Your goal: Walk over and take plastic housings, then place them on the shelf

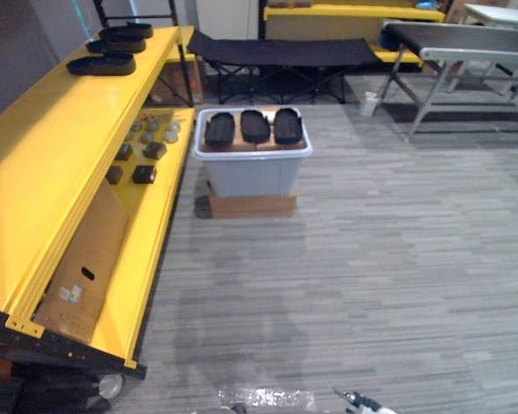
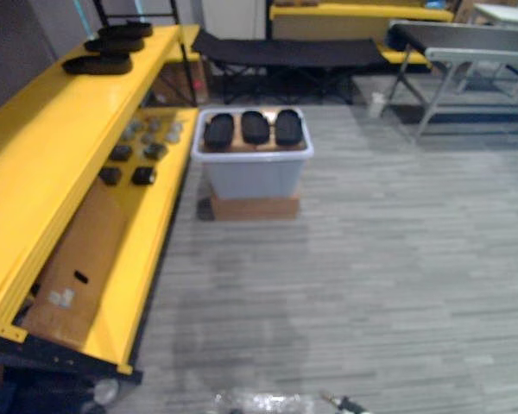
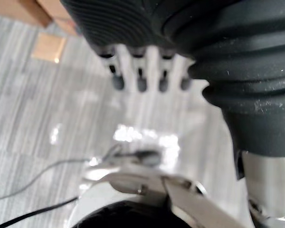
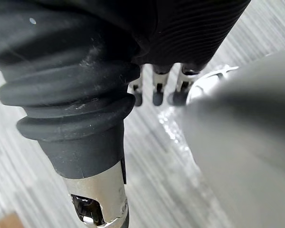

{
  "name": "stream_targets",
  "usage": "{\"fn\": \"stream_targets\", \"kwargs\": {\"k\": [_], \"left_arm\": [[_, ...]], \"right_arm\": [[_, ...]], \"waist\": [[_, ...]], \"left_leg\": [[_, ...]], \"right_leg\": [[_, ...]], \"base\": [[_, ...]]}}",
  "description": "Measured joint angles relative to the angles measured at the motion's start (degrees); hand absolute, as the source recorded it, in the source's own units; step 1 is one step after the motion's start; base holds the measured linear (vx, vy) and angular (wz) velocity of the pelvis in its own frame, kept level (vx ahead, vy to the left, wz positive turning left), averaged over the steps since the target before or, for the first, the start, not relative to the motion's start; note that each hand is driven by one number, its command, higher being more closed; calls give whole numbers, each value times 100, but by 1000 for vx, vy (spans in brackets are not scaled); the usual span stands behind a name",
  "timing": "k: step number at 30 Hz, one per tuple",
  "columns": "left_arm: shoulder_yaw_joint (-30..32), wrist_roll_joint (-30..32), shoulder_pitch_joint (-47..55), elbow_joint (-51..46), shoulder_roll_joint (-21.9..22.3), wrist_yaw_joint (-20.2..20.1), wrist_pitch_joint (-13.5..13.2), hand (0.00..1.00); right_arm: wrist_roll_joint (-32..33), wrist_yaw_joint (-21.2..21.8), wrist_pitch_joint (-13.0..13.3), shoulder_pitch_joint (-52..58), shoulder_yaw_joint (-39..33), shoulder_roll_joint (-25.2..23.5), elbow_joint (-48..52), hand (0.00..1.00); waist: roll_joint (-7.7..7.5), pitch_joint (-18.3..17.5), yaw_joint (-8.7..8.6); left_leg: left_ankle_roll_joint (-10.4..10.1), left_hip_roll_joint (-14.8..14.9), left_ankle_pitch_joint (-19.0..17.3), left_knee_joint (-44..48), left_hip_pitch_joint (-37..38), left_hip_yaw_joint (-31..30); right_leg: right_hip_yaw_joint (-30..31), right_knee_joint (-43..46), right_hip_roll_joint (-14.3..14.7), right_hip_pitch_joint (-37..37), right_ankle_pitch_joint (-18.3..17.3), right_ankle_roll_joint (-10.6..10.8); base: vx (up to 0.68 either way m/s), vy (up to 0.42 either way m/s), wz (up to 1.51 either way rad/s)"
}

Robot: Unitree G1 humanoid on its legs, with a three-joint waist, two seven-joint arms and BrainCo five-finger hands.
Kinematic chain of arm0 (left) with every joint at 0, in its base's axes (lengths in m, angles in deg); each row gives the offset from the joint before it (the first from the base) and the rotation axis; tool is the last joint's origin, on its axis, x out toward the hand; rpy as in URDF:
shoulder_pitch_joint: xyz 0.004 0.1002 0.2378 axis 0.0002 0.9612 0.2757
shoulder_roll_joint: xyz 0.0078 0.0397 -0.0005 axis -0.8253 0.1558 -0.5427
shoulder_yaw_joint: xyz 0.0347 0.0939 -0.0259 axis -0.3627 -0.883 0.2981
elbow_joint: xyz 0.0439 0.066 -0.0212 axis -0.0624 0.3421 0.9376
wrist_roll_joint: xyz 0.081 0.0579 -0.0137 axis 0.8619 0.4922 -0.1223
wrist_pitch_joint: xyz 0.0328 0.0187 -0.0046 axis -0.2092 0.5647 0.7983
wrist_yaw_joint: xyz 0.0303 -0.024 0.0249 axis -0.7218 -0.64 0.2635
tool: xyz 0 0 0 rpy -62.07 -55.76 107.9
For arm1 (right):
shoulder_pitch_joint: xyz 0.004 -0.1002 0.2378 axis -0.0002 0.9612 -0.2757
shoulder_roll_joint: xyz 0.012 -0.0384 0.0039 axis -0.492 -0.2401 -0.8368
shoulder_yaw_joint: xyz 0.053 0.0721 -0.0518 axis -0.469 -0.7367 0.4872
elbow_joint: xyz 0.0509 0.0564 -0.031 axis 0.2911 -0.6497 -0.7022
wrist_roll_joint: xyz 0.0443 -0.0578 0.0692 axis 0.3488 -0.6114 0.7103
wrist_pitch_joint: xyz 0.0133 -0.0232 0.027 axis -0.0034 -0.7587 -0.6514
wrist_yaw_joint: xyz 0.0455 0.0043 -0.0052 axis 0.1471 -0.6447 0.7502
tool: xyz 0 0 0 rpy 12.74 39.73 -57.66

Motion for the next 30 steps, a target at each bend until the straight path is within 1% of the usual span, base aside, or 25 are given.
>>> {"fn": "stream_targets", "kwargs": {"k": [1, 2, 4, 5, 6, 7, 8, 10, 11, 12, 13, 14, 15, 16, 17, 18, 19, 21, 23, 24, 25, 26, 27, 28, 30], "left_arm": [[-4, 1, -4, 4, 32, 4, -6, 0], [-11, 13, -10, -11, 4, 6, -33, 0], [2, 42, -8, -1, -65, 55, -55, 0], [3, 42, -48, 0, -68, 65, -75, 0], [1, 42, -133, -2, -51, 75, -161, 0], [1, 43, -145, -3, -44, 77, -167, 0], [1, 21, -175, -10, 2, 149, -226, 0], [0, -324, -181, -102, -4, 298, -417, 0], [-9, -502, -183, -189, 0, 341, -436, 0], [-54, -717, -225, -255, 27, 465, -429, 0], [-58, -776, -241, -273, 57, 511, -417, 0], [-54, -907, -187, -274, 90, 632, -378, 0], [-54, -916, -153, -242, 150, 695, -363, 0], [-19, -906, -111, -174, 206, 757, -357, 0], [-7, -895, -131, -203, 265, 768, -350, 0], [53, -889, -125, -192, 361, 795, -313, 0], [245, -900, -126, -151, 469, 783, -274, 0], [465, -899, -115, -118, 519, 654, -190, 0], [612, -822, -69, -122, 533, 466, -145, 0], [632, -570, 23, -130, 539, 239, -126, 0], [636, -488, 51, -118, 539, 179, -116, 0], [646, -287, 117, -105, 532, -4, -89, 0], [654, -75, 251, -103, 520, -211, -91, 0], [646, 2, 245, -106, 504, -297, -85, 0], [572, 190, 50, -115, 209, -554, -105, 0]], "right_arm": [[78, -1, 15, 15, -51, 23, 29, 0], [146, 5, 16, 31, -51, 47, 31, 0], [190, 56, 36, 30, -53, -58, 61, 0], [189, 64, 44, 29, -56, -86, 88, 0], [187, 80, 107, 27, -159, -144, 121, 0], [187, 84, 117, 28, -173, -149, 122, 0], [189, 143, 138, 30, -270, -158, 122, 0], [171, 210, 148, 36, -271, -159, 124, 0], [160, 230, 148, 44, -259, -154, 124, 0], [160, 220, 158, 37, -247, -112, 137, 0], [159, 189, 169, 18, -244, -74, 153, 0], [150, 144, 169, 4, -184, 18, 154, 0], [109, 126, 164, 35, -137, 82, 140, 0], [-2, 30, 148, 57, 35, 169, -12, 0], [-34, -68, 138, 60, 154, 264, -203, 0], [-47, -122, 147, 65, 133, 322, -271, 0], [-119, -151, 144, 45, 153, 360, -316, 0], [-232, -179, 260, 58, 130, 368, -457, 0], [-234, -207, 474, -114, 54, 385, -443, 0], [-221, -225, 618, -301, -40, 383, -376, 0], [-218, -226, 630, -306, -47, 382, -348, 0], [-217, -224, 650, -345, -39, 372, -170, 0], [-214, -222, 650, -369, 2, 346, 10, 0], [-205, -212, 644, -376, 36, 334, 50, 0], [-203, -209, 598, -527, 166, 301, 75, 0]], "waist": [[24, 27, -19], [131, 37, -25], [64, 46, -17], [39, 57, -14], [17, 70, -1], [15, 71, -2], [-1, 80, -18], [-37, 96, -64], [-36, 96, -95], [44, 107, -101], [101, 105, -75], [164, 63, -84], [259, 0, -92], [382, -53, -63], [516, -3, -74], [668, 91, -81], [753, 214, -93], [754, 236, -85], [717, 255, 7], [701, 267, 93], [701, 267, 96], [676, 279, 142], [599, 290, 230], [552, 269, 237], [281, 398, 287]], "left_leg": [[28, 86, -95, 177, 53, -29], [-12, 306, -329, 542, 54, -77], [-114, 591, -618, 933, 71, -123], [-150, 650, -673, 993, 68, -133], [-287, 743, -771, 1121, 64, -130], [-309, 750, -784, 1140, 66, -127], [-447, 757, -864, 1243, 81, -114], [-733, 805, -1068, 1595, 93, -122], [-841, 857, -1224, 1769, 81, -128], [-796, 985, -1596, 2018, 61, -177], [-792, 1047, -1769, 2143, 61, -196], [-932, 1197, -2029, 2366, 83, -201], [-1014, 1325, -2085, 2453, 83, -203], [-1030, 1581, -2022, 3094, -124, -175], [-1082, 1890, -1697, 3988, -503, -160], [-1074, 2164, -1205, 4816, -854, -212], [-1084, 2376, -1183, 5521, -1217, -329], [-1083, 2191, -1185, 5429, -1558, -319], [-1092, 1627, -1154, 4092, -1854, -436], [-1063, 1321, -870, 2773, -1983, -448], [-1053, 1281, -743, 2511, -2008, -450], [-946, 1189, 30, 1885, -1994, -440], [-725, 1097, 305, 1723, -1774, -326], [-728, 1050, 215, 1745, -1747, -268], [-552, 1048, -63, 2243, -1849, -118]], "right_leg": [[-21, 260, -54, -113, -139, -136], [-44, 216, 48, -152, -389, -136], [-43, -142, 275, -347, -437, -44], [-41, -348, 328, -431, -393, 22], [-49, -1025, 429, -675, -90, 129], [-51, -1132, 432, -706, -20, 128], [-50, -1448, 412, -803, 219, 166], [-43, -1601, 411, -847, 457, 86], [-41, -1533, 435, -840, 447, 71], [51, -1154, 492, -960, 564, -145], [134, -757, 493, -1136, 536, -212], [233, 27, 474, -1394, 327, -457], [221, 279, 503, -1449, 74, -443], [100, 412, 640, -1410, -276, -472], [13, 356, 739, -1282, -304, -549], [-77, 142, 856, -1016, -317, -583], [-132, -195, 957, -628, -286, -586], [-160, -755, 957, -62, -202, -516], [-30, -1358, 885, 335, -124, -465], [149, -1577, 843, 454, -119, -421], [176, -1600, 835, 484, -128, -406], [314, -1638, 793, 591, -209, -278], [425, -1723, 764, 765, -249, -132], [440, -1774, 714, 821, -236, -115], [451, -2027, 667, 996, -171, 7]], "base": [[162, 6, 42], [221, 9, 28], [200, 14, 17], [258, 1, 7], [250, -4, 3], [317, -14, 1], [279, -46, 4], [288, -117, 14], [306, -231, 22], [308, -246, 11], [305, -255, -1], [258, -210, -4], [380, -272, 6], [449, -288, 10], [546, -324, 12], [501, -282, 12], [459, -215, 16], [359, -104, 2], [340, 9, -41], [275, 81, -57], [291, 137, -66], [347, 165, -51], [382, 158, -47], [437, 146, -28], [415, 122, -9]]}}
